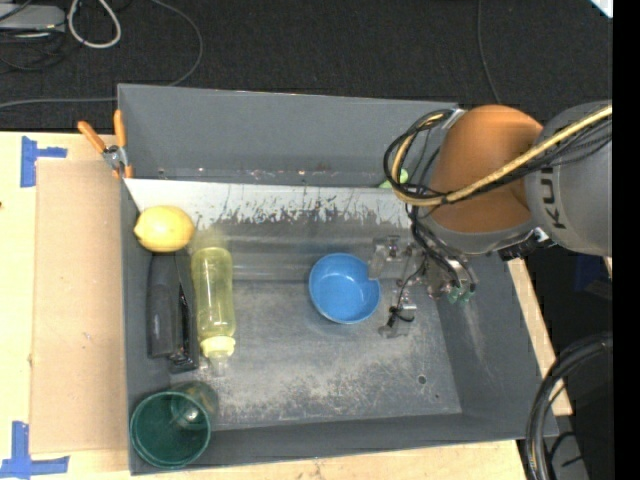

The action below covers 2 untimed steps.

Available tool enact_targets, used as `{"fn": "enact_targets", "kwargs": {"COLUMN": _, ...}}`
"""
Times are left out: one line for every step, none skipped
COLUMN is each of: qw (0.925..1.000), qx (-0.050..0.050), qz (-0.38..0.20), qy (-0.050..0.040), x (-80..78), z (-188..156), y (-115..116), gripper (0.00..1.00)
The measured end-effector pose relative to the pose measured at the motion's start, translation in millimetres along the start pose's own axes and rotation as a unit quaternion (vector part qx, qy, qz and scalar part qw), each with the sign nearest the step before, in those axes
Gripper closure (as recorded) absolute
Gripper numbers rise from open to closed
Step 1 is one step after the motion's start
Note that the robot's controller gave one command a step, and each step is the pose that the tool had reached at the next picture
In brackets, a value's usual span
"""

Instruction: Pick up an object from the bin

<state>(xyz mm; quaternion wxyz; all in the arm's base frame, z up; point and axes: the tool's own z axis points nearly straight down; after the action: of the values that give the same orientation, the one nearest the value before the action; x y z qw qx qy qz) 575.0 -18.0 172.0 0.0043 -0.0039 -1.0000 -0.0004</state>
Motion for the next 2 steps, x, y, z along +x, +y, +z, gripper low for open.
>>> {"fn": "enact_targets", "kwargs": {"qw": 1.0, "qx": 0.0, "qz": 0.0, "qy": -0.0035, "x": -1.8, "z": -3.7, "y": 0.1, "gripper": 0.0}}
{"fn": "enact_targets", "kwargs": {"qw": 0.9998, "qx": -0.001, "qz": 0.021, "qy": 0.0002, "x": -33.1, "z": 104.7, "y": 53.1, "gripper": 0.0}}
